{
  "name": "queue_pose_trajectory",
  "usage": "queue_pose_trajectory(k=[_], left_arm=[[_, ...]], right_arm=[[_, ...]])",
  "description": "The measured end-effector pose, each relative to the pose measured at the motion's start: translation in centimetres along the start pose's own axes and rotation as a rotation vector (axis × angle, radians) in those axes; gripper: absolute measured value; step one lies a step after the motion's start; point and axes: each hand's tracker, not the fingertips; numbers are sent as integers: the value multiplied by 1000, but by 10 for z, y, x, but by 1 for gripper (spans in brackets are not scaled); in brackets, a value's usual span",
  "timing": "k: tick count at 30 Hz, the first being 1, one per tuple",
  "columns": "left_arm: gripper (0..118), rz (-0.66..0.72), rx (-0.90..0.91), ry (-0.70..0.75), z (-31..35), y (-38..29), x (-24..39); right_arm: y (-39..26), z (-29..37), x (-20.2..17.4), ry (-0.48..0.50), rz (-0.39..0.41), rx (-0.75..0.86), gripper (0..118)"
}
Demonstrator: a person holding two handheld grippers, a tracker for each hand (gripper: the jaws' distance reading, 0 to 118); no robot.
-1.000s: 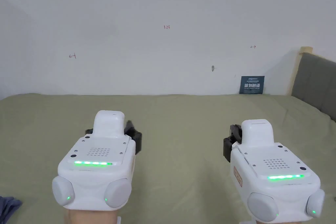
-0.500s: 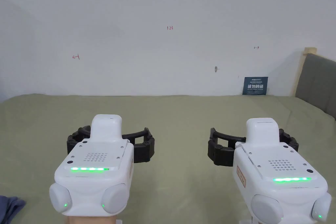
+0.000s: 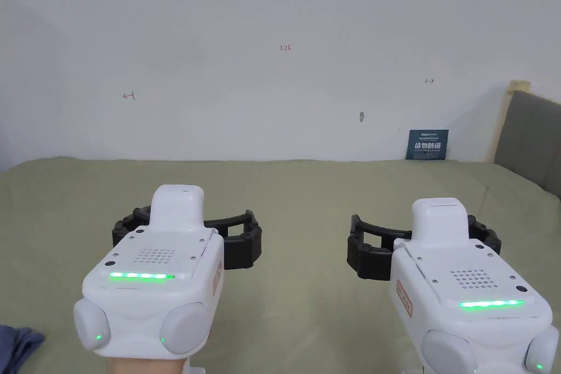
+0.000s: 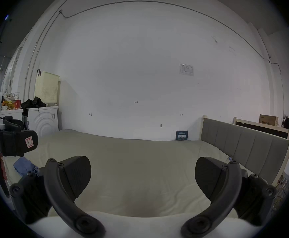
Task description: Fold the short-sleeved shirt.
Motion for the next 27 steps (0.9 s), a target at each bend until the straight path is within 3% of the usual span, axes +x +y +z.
queue_pose_trajectory(k=[5, 12, 19, 27], left_arm=[[118, 116, -74, 62, 5, 14, 4], [118, 85, -109, -44, 5, 23, 2], [118, -9, -140, 87, 7, 25, 19], [118, 36, -175, 36, 9, 28, 14]], right_arm=[[2, 0, 1, 5, -4, -6, 118], [4, 3, 0, 8, -1, -7, 118], [5, 5, 0, 9, 5, -9, 118], [5, 5, 0, 12, -2, -16, 118]])
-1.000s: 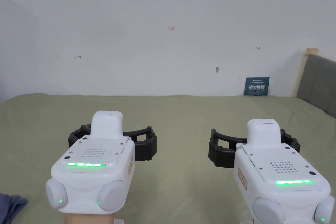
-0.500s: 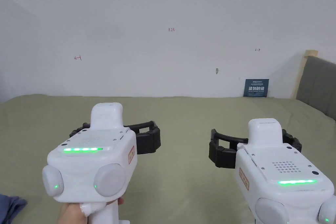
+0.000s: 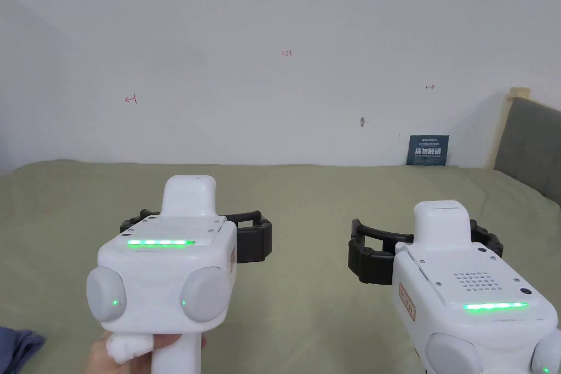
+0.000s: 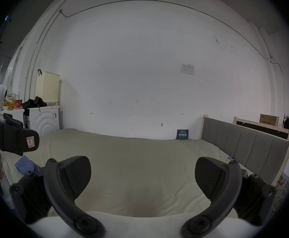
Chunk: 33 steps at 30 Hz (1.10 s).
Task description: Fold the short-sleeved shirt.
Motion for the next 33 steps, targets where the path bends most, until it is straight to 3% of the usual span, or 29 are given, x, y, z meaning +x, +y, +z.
queue_pose_trajectory(k=[16, 20, 22, 26, 31, 33], left_arm=[[118, 20, -34, 27, 0, -1, -5], [118, 5, -26, 10, 4, -3, -3], [118, -6, -11, 21, 4, -5, -1], [118, -17, -5, 16, 3, -4, -1], [118, -24, -16, 20, -1, -5, -1], [118, -7, -24, 4, -1, -5, -3]], right_arm=[[-2, -5, -3, 5, 36, 6, 118], [5, -14, 1, 49, -49, -85, 118], [6, -16, 3, 69, -39, -97, 118], [3, -15, -2, 32, 42, -88, 118], [7, -19, -7, -54, 31, -232, 118], [8, -21, -8, -43, 23, -283, 118]])
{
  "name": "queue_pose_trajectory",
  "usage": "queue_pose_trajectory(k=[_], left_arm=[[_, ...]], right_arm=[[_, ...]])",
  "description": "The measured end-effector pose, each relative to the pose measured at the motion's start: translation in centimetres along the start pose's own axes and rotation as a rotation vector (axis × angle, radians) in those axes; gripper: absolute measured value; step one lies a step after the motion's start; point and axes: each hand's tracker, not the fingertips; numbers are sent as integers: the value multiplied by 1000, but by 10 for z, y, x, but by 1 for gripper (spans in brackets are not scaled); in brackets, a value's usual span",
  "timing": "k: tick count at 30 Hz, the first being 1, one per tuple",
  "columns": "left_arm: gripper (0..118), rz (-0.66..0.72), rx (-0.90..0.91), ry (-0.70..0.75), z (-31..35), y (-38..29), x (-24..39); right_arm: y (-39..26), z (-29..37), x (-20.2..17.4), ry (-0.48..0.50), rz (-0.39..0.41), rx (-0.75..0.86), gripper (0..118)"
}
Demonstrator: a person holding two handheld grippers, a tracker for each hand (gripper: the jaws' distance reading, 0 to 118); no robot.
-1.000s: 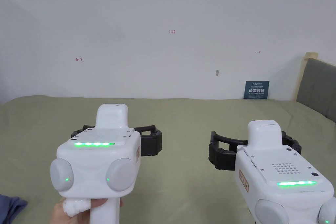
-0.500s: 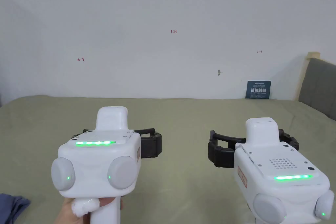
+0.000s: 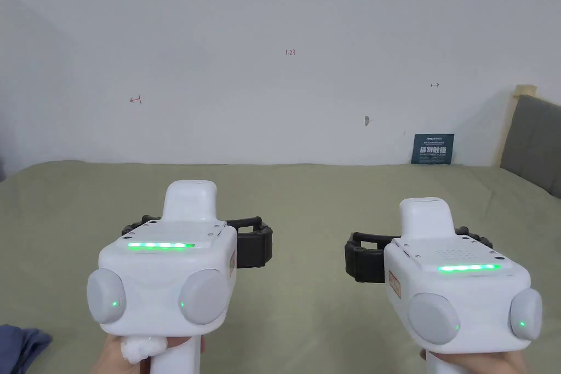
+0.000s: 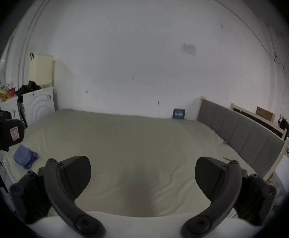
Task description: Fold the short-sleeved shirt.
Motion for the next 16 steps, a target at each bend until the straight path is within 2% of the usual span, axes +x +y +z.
queue_pose_trajectory(k=[3, 4, 7, 9, 13, 16], left_arm=[[118, 13, -1, -12, 1, 0, 0], [118, 14, -2, -15, 2, 0, 0], [118, 3, -9, -17, 2, 0, 1], [118, -7, -12, -17, 1, -1, 2], [118, -6, -20, -22, 2, -2, 2], [118, 2, -24, -24, 2, -1, 0]], right_arm=[[1, -1, 5, 85, -52, -23, 118], [2, 1, 6, 84, -53, -18, 118], [4, 1, -3, -22, -7, -7, 118], [3, 1, -6, -31, 25, 3, 118], [4, 0, 1, -12, -68, 8, 115], [7, 5, 12, 80, -147, 2, 118]])
